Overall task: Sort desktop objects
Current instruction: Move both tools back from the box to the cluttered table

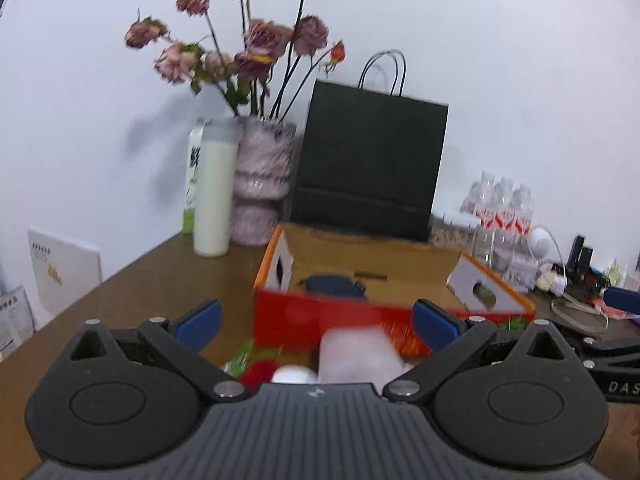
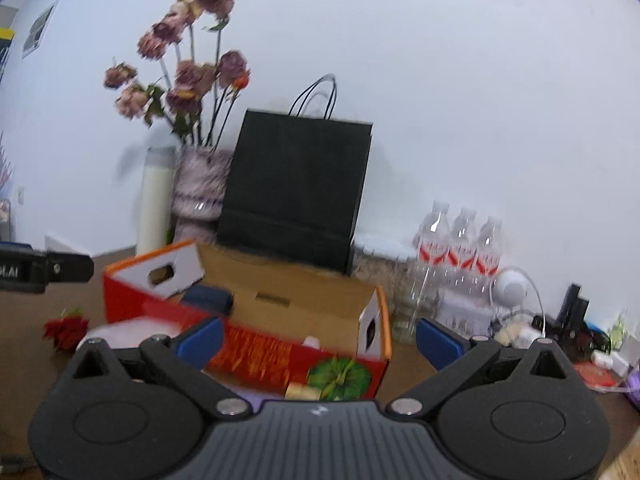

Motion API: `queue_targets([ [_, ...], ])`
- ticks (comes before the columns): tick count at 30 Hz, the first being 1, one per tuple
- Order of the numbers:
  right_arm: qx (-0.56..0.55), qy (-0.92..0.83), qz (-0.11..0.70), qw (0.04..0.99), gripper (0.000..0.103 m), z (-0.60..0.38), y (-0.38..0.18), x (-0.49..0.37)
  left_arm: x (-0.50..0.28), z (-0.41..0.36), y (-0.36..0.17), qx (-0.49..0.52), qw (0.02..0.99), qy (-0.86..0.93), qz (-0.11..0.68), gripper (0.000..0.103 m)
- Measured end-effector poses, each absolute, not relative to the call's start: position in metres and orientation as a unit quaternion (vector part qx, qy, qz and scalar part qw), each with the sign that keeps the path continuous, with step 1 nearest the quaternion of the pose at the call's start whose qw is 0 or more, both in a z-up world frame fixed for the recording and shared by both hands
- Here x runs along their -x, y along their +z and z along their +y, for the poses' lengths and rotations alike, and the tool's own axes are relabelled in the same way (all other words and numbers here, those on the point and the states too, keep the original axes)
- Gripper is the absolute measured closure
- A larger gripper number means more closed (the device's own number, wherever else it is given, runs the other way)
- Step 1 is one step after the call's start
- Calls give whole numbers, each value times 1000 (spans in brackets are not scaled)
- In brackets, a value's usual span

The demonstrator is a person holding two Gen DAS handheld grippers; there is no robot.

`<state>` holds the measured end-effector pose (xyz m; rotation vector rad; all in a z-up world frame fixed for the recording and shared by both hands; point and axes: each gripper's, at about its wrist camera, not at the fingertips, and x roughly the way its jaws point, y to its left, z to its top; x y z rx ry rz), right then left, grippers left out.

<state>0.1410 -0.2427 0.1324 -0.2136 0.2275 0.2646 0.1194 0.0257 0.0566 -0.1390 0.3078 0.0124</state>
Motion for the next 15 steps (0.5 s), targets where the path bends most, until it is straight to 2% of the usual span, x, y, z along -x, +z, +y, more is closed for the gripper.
queue_targets([
  [15, 56, 153, 198, 967, 0, -254, 93, -54, -39, 25, 25, 30, 984, -33, 173, 0],
])
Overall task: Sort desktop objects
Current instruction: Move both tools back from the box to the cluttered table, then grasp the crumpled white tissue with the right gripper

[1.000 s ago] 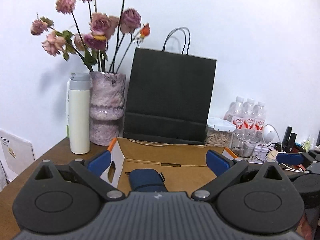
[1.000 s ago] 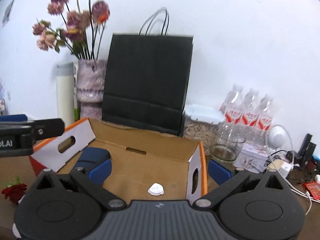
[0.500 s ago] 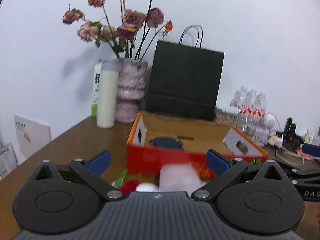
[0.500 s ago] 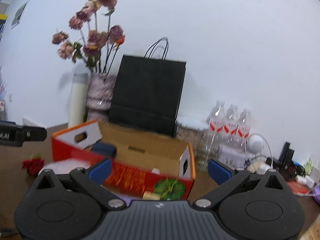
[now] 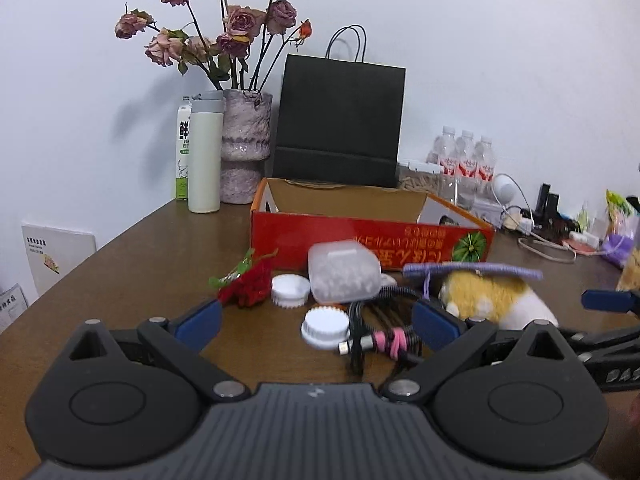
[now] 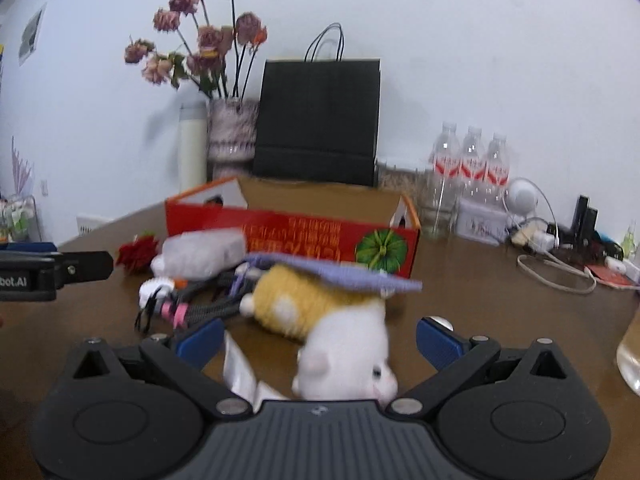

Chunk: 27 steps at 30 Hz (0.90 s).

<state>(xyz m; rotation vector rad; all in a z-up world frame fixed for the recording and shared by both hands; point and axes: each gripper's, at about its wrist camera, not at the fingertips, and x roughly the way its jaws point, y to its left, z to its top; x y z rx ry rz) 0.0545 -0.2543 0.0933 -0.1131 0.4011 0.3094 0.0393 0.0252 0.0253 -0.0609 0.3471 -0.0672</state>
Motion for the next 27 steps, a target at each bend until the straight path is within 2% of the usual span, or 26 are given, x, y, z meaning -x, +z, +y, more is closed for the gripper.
queue_targets([
  [13, 68, 138, 209, 966, 0, -255, 88, -27, -20, 4, 25, -43, 990, -16, 130, 0],
  [23, 64, 147, 240, 957, 0, -253, 84, -35, -29, 5, 22, -42, 986, -20, 160, 0],
  [26, 58, 161, 255, 952, 5, -253, 82, -40, -30, 2, 22, -51, 985, -21, 166, 0],
  [27, 59, 165, 260, 950, 9, -252, 81, -41, -32, 1, 21, -54, 984, -22, 171, 0],
])
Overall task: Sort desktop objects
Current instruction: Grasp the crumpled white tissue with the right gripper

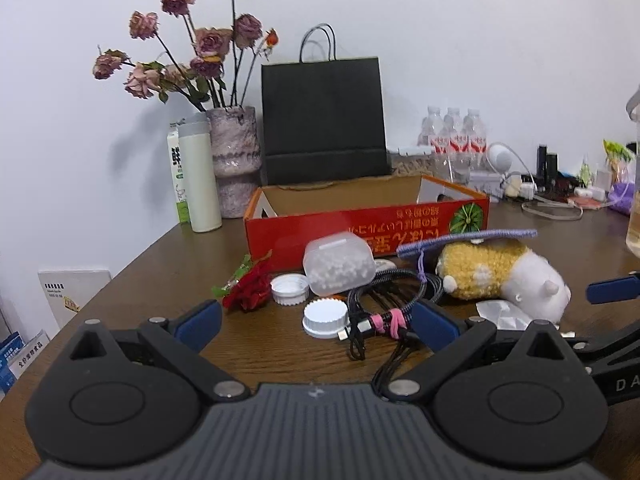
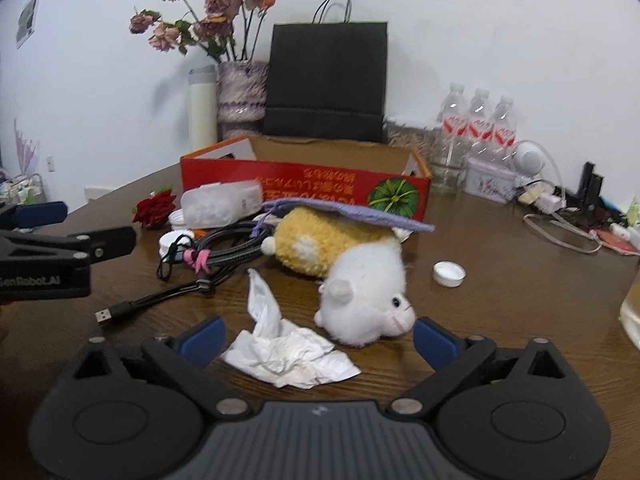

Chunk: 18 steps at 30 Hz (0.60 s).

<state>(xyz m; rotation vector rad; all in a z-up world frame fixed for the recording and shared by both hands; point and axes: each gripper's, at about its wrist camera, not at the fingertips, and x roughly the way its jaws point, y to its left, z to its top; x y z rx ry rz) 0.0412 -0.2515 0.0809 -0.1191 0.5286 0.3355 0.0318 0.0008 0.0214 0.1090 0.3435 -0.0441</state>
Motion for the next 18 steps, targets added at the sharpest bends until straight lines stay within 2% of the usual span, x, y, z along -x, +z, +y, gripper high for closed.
queue_targets([
  [2, 61, 175, 270, 945, 13, -248, 79, -43, -34, -2, 20, -58, 981, -29, 181, 0],
  [4, 59, 186, 279, 940, 22, -246, 78, -45, -37, -3, 20, -57, 979, -43, 191, 0],
  [10, 59, 205, 310, 927, 38, -238, 72, -51, -44, -10, 15, -69, 972, -56, 217, 0],
  [14, 60, 203, 315, 925, 40, -237, 70, -53, -51, -10, 11, -69, 967, -52, 241, 0],
  [17, 63, 211, 312, 924, 51, -235, 70, -51, -59, -10, 7, -63, 959, -52, 272, 0],
  [18, 63, 213, 311, 924, 58, -235, 71, -51, -61, -9, 6, -59, 956, -53, 282, 0],
])
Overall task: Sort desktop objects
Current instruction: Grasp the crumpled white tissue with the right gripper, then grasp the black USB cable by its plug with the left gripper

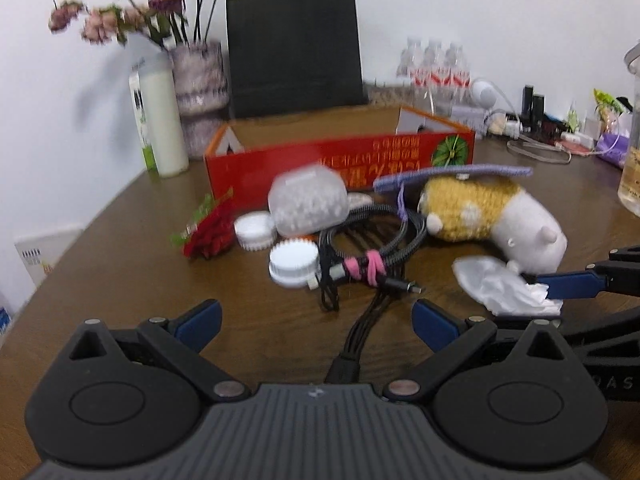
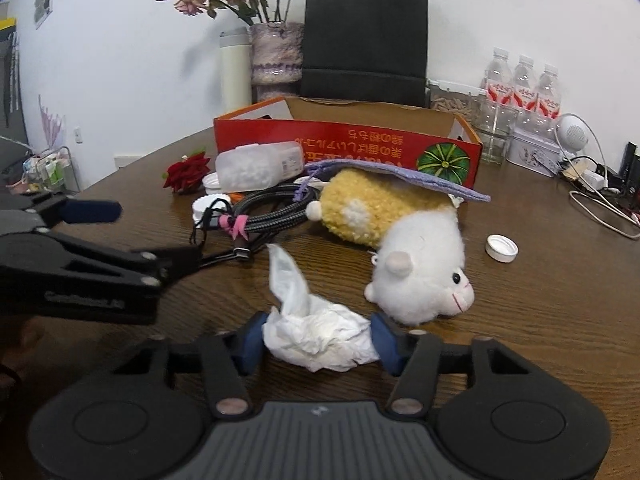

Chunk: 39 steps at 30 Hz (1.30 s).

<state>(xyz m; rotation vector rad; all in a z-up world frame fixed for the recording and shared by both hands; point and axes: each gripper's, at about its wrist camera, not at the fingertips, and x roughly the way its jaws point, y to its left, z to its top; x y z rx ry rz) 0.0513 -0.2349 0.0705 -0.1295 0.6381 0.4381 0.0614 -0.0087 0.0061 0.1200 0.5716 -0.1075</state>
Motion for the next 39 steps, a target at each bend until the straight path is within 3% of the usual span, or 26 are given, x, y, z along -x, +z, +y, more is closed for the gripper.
queue_targets([
  [4, 59, 213, 310, 925, 62, -237, 71, -51, -69, -1, -3, -19, 938, -82, 336, 0],
  [7, 55, 213, 310, 925, 62, -237, 72, -52, -63, -3, -3, -27, 939, -80, 332, 8],
  [17, 47, 218, 311, 924, 62, -242, 72, -47, -45, -7, 1, -40, 944, -93, 315, 52],
  [25, 42, 219, 310, 924, 62, -246, 71, -41, -36, -1, 3, -29, 945, -85, 315, 64],
  [28, 42, 220, 309, 924, 63, -246, 71, -37, -35, 4, 3, -22, 946, -81, 313, 84],
  [33, 46, 221, 305, 925, 63, -247, 69, -29, -27, 6, 7, -6, 948, -94, 306, 87],
  [39, 47, 219, 286, 932, 77, -249, 73, -21, -19, 1, 18, -8, 957, -98, 271, 88],
])
